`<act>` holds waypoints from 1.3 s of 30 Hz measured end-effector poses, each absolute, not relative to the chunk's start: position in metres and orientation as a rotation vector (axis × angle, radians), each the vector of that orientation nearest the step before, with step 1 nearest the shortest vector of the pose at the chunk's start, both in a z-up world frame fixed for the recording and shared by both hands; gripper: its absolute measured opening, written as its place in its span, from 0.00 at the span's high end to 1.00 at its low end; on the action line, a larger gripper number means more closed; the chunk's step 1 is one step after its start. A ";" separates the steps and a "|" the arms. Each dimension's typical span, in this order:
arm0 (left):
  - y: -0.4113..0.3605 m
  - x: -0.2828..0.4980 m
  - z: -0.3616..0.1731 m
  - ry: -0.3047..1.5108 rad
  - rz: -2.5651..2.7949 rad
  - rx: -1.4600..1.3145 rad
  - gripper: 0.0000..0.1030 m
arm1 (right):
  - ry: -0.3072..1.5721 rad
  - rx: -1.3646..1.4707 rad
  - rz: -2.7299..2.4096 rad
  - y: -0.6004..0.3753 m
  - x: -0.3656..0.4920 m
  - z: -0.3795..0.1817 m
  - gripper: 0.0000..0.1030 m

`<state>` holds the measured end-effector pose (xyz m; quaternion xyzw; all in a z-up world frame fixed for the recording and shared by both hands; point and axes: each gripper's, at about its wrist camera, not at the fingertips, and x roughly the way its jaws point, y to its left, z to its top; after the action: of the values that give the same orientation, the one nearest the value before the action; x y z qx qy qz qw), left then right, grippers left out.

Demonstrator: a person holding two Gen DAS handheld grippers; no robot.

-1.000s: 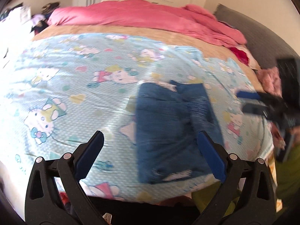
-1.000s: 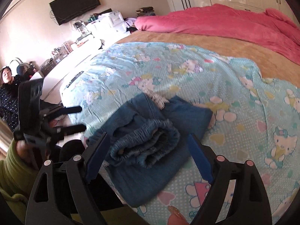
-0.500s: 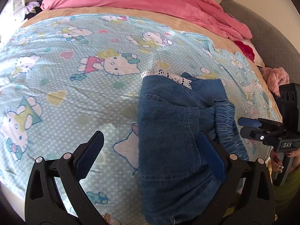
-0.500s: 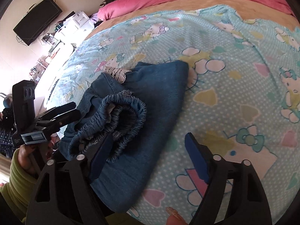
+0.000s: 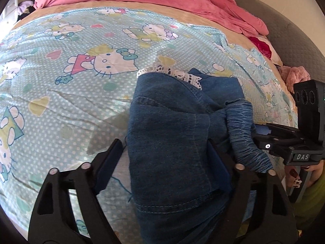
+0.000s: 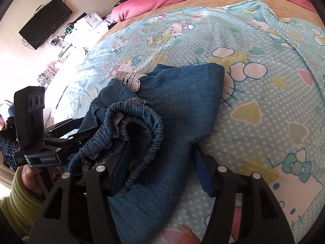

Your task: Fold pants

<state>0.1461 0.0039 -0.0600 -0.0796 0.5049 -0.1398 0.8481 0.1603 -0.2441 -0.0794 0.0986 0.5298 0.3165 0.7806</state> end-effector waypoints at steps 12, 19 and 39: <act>-0.005 0.148 -0.045 1.034 -0.310 -0.192 0.70 | 1.054 0.176 0.749 -0.231 0.163 -0.059 0.83; -0.008 0.162 -0.025 0.973 -0.290 -0.187 0.70 | 0.985 0.131 0.768 -0.224 0.182 -0.037 0.83; -0.005 0.219 -0.011 0.895 -0.228 -0.139 0.70 | 0.920 0.026 0.724 -0.202 0.254 -0.026 0.83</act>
<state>0.2188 -0.0048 -0.0108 -0.0668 0.4315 -0.1097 0.8929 0.2536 -0.2018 -0.0257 0.0123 0.4342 0.3416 0.8334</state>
